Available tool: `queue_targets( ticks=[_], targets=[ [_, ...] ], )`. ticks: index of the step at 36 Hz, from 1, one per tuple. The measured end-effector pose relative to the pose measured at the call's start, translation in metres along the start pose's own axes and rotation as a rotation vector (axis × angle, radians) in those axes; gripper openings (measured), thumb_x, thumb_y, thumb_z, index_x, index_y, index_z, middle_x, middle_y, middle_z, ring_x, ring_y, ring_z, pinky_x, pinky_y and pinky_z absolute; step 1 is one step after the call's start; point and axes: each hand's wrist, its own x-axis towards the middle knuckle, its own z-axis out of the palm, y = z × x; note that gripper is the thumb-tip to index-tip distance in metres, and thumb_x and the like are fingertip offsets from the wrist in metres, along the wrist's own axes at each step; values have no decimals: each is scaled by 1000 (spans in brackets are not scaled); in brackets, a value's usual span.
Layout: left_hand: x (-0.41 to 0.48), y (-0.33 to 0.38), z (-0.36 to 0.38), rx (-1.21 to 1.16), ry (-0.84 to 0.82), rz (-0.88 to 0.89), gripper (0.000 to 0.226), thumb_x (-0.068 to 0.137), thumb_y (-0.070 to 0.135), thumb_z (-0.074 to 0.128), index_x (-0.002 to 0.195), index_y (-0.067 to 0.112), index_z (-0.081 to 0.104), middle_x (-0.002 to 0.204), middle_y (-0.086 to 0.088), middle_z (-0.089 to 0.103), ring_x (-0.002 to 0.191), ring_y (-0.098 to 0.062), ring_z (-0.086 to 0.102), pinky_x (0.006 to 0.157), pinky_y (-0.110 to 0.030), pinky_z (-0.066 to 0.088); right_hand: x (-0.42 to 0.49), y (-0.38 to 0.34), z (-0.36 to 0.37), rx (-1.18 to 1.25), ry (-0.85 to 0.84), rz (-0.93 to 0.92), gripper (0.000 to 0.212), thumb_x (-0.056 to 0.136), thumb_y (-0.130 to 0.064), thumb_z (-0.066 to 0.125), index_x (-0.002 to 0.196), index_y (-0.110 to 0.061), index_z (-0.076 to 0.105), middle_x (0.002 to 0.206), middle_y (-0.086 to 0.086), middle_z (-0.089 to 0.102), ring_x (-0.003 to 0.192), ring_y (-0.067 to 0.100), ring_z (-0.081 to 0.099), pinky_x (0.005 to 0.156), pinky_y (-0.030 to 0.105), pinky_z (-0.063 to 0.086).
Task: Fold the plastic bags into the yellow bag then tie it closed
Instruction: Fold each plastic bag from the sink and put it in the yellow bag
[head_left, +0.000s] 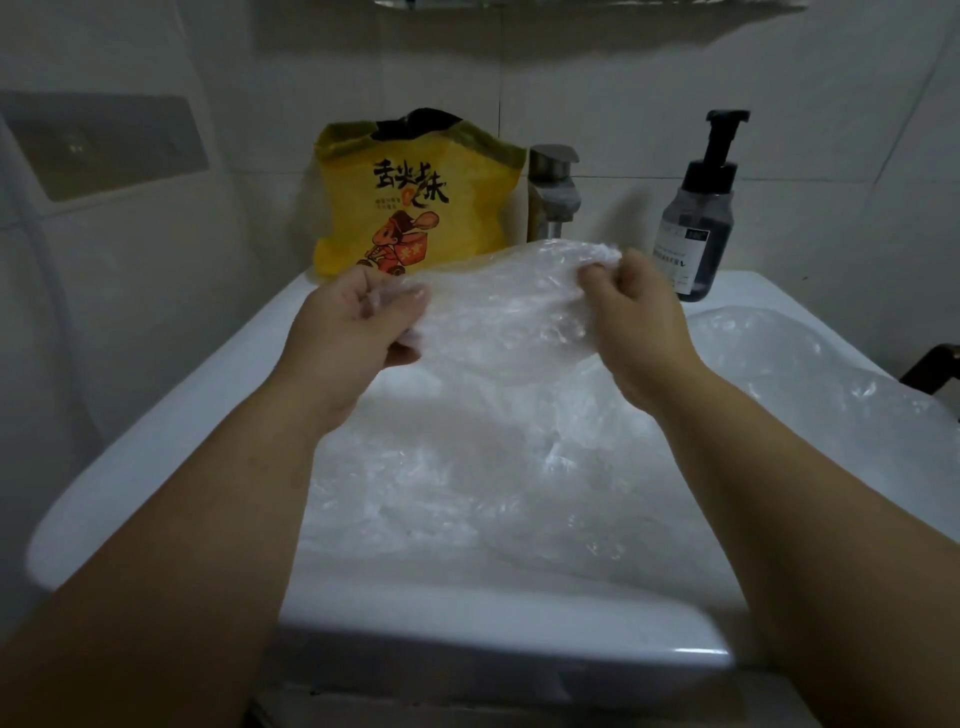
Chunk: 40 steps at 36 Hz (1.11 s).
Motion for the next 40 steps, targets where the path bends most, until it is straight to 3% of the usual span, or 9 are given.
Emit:
queue_targets(
  ticks=[6,10,15,20,24,29,35,38,40],
  targets=[
    [-2,2,-1,232,98,53,43,70,43,77,104,26,57,100,14,57,90,2,55,70,-11,43,0,-2,-9,-57,3,-70,19,90,-25,64,106,-16,65,90,-4,67,82,12,67,71,28,59],
    [-12,10,4,304,-108,-2,79,50,51,76,124,31,55,114,21,56,103,9,53,76,-12,43,-4,-5,-7,28,-117,-8,17,84,-21,70,100,-17,64,91,2,68,83,19,69,73,34,60],
    [-18,6,8,404,-369,-187,30,69,22,83,96,15,70,76,6,70,62,-2,63,54,-15,48,-3,-9,-4,409,-154,203,52,82,-16,72,128,-9,48,102,3,64,76,10,72,66,26,58],
    [-18,7,15,205,-331,-224,15,74,17,79,86,16,71,68,7,69,58,-1,61,52,-15,49,-5,-9,-3,486,-512,404,78,69,-63,56,133,-21,50,125,8,64,113,30,62,94,53,49],
    [-18,7,18,183,-313,-225,15,75,15,79,87,19,70,72,7,71,63,-2,64,53,-15,50,-10,-1,12,355,-475,460,66,71,-30,75,130,-12,51,117,9,68,106,29,65,94,46,51],
    [-20,13,19,15,-363,-321,37,63,33,74,96,19,69,81,7,74,72,-4,69,61,-18,55,-5,1,12,495,-356,383,34,88,-2,60,121,-4,56,115,16,67,101,30,68,87,40,56],
    [-21,16,24,-16,-330,-350,20,81,15,70,99,10,67,67,5,66,55,-1,62,47,-13,45,-8,-4,12,709,-535,356,66,83,-51,54,136,-13,47,133,14,58,120,31,58,103,47,44],
    [-19,17,26,-182,-284,-315,5,87,10,64,91,10,66,58,6,61,51,-1,57,47,-11,46,-13,2,19,568,-659,473,100,64,-72,64,143,-16,39,138,11,54,129,32,47,109,49,34],
    [-19,17,25,-195,-308,-299,4,87,7,62,87,10,66,62,3,62,55,-2,57,48,-11,47,-19,8,28,419,-747,533,96,66,-68,63,143,-17,40,138,9,52,133,33,40,111,50,30]
  ],
)
